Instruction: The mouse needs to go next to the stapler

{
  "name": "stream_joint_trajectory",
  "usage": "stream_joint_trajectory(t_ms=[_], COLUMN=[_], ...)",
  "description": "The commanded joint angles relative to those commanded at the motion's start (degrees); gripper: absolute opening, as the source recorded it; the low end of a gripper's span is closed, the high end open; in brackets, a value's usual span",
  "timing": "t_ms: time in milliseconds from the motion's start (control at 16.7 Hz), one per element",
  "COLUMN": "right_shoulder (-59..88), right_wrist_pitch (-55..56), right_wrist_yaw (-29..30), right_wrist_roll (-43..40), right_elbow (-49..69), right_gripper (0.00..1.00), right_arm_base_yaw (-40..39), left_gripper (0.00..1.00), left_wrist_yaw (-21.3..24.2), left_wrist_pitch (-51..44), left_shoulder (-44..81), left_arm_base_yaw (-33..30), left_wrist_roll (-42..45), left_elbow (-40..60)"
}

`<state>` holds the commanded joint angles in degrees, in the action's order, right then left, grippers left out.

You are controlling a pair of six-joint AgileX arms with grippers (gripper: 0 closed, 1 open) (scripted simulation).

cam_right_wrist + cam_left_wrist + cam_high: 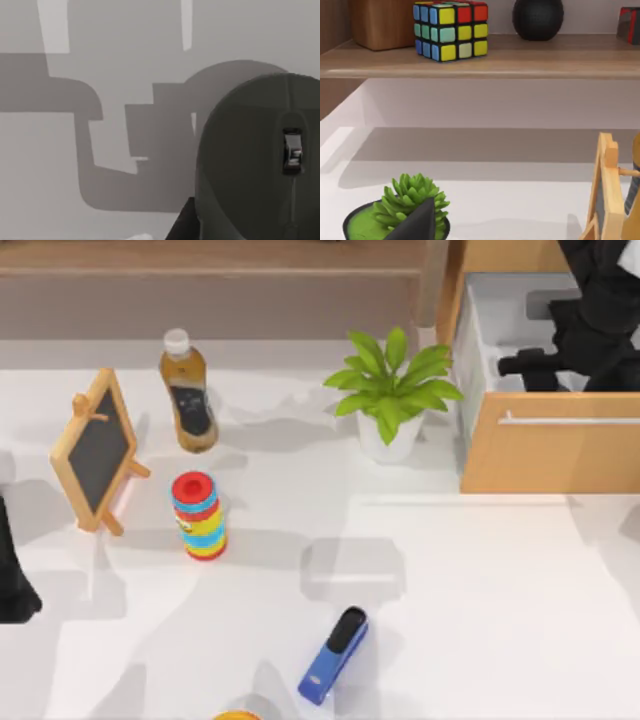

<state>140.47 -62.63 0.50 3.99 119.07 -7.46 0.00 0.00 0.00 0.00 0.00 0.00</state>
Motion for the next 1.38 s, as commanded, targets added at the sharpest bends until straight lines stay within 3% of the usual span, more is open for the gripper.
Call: stream_joint_trajectory(t_ms=[720, 1380], right_shoulder=[-17.9, -37.6], right_wrist_pitch=[1.4, 9.4], right_wrist_yaw=[2.8, 3.6], right_wrist_roll=[6.8, 24.3], right_elbow=[-6.8, -26.2], right_gripper=[0.0, 0.0], right_arm_base_yaw=[-2.8, -18.6], left_gripper=[1.0, 1.0], left_wrist_yaw=[0.0, 0.0], left_wrist_pitch=[0.0, 0.0], left_shoulder=[0.0, 0.0], left_arm_base_yaw=[0.0, 0.0], left_wrist_roll=[0.0, 0.0], left_elbow=[0.0, 0.0])
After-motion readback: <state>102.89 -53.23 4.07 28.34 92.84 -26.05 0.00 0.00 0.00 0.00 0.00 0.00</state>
